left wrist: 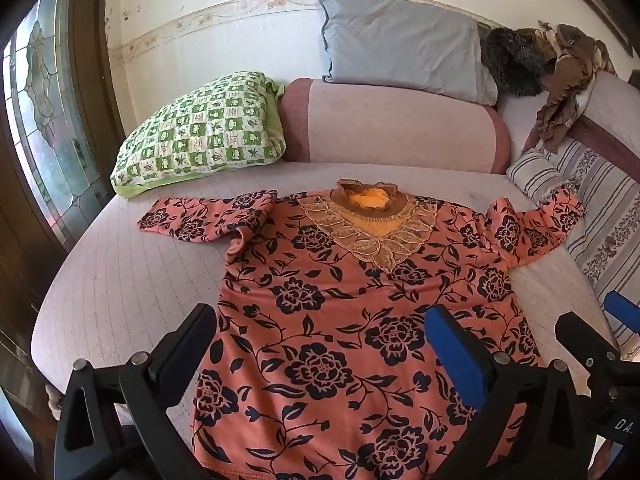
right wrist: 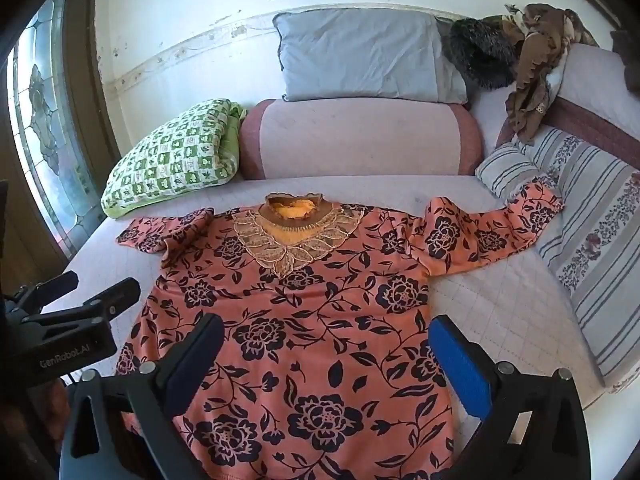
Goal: Fold small clothes
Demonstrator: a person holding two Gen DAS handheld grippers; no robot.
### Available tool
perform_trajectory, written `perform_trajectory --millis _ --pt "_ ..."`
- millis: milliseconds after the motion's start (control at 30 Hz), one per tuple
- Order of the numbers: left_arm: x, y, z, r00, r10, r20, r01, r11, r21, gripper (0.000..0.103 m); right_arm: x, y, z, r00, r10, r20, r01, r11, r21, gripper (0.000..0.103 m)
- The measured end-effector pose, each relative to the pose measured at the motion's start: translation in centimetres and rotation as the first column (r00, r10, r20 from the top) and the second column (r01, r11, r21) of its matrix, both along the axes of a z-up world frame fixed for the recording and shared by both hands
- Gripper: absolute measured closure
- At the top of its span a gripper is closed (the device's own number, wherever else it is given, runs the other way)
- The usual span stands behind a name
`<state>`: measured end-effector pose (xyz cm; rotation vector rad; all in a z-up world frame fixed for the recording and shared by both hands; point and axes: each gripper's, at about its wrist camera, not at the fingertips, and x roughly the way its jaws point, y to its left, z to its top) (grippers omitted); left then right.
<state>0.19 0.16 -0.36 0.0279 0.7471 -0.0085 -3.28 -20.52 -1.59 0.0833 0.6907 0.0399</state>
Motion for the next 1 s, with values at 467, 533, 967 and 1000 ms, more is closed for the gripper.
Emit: perform_trajectory --millis 467,533,967,1000 --pt "0.0 0.4 -0.1 1.0 0.011 0.003 -0.011 1.0 -0.016 0.0 -0.4 1.7 0.5 1.0 0.016 0.016 -0.015 0.998 -0.053 0.0" --pt "0.0 0.5 -0.2 1.0 0.012 0.002 -0.012 1.0 -0.02 0.0 0.0 0.9 0.5 1.0 0.018 0.015 -0.018 0.998 -0.053 0.0" --pt "-0.1 0.7 -0.3 1.0 0.015 0.004 -0.015 1.0 -0.021 0.0 0.0 1.3 0.5 1.0 0.023 0.018 -0.022 0.998 -0.061 0.0" --pt "-0.1 0.6 -0.2 1.0 0.014 0.005 -0.014 1.0 -0.022 0.0 -0.1 1.4 0.5 1.0 0.023 0.019 -0.022 0.998 -0.062 0.0"
